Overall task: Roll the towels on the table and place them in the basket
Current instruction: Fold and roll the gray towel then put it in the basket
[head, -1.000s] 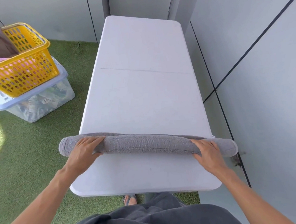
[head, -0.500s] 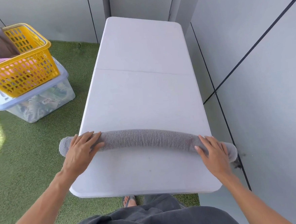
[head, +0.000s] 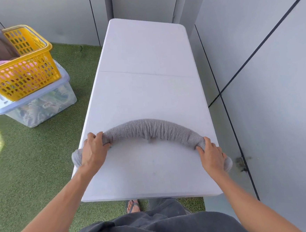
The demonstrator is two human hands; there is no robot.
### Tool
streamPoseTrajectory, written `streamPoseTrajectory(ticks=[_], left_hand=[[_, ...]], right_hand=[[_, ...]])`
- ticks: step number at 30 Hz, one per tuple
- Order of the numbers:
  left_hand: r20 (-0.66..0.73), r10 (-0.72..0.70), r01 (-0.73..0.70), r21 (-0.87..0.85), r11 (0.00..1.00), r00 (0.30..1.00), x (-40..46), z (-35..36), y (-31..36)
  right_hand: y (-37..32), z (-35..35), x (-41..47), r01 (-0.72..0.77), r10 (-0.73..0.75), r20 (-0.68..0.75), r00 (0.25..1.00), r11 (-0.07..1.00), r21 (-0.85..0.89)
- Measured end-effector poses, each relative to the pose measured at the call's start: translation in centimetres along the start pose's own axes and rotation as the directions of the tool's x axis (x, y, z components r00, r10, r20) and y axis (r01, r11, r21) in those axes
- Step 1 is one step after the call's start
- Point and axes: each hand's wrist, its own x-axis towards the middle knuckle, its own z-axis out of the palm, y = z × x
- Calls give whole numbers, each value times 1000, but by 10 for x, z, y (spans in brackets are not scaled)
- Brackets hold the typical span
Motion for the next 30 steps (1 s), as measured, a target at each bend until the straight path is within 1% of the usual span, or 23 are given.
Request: streamPoseTrajectory(ticks=[2, 4, 7, 9, 11, 16, 20, 21, 23, 25, 27, 30], left_hand=[[102, -24, 22, 14, 1000, 994, -9, 4, 23], [216, 15, -24, 40, 999, 976, -18, 12, 48], [336, 86, -90, -2, 996, 938, -35, 32, 85], [361, 87, -64, -74, 995, 929, -45, 45, 104], [360, 78, -32, -132, 991, 930, -51, 55, 116], [397, 94, 1, -232, 973, 913, -51, 63, 131], [434, 65, 70, -287, 955, 899, -48, 64, 132], [460, 61, 111, -337, 935, 886, -48, 65, 133], [545, 46, 251, -457, 853, 837, -47, 65, 137], [619, 39, 353, -498, 792, 785, -45, 65, 141], [646, 37, 367, -479, 797, 763, -42, 65, 144], [639, 25, 322, -420, 848, 769, -35, 65, 144]], right_hand=[[-22, 7, -11, -67, 67, 7, 998, 997, 47], [-46, 13, -23, -89, 84, 52, 995, 991, 97], [-75, 19, -32, -39, 4, 192, 981, 983, 181], [-83, 20, -34, 6, -90, 295, 951, 962, 274], [-82, 11, -38, 32, -165, 335, 928, 928, 370], [-68, -6, -44, 19, -209, 316, 925, 858, 513], [-62, -10, -40, 40, -236, 297, 925, 839, 543], [-60, -10, -40, 40, -237, 295, 926, 837, 545], [-58, -7, -42, 34, -227, 331, 916, 866, 499], [-56, -3, -45, 66, -231, 409, 883, 923, 380], [-56, 1, -45, 145, -233, 444, 865, 964, 223], [-66, 5, -45, 176, -198, 430, 881, 980, 91]])
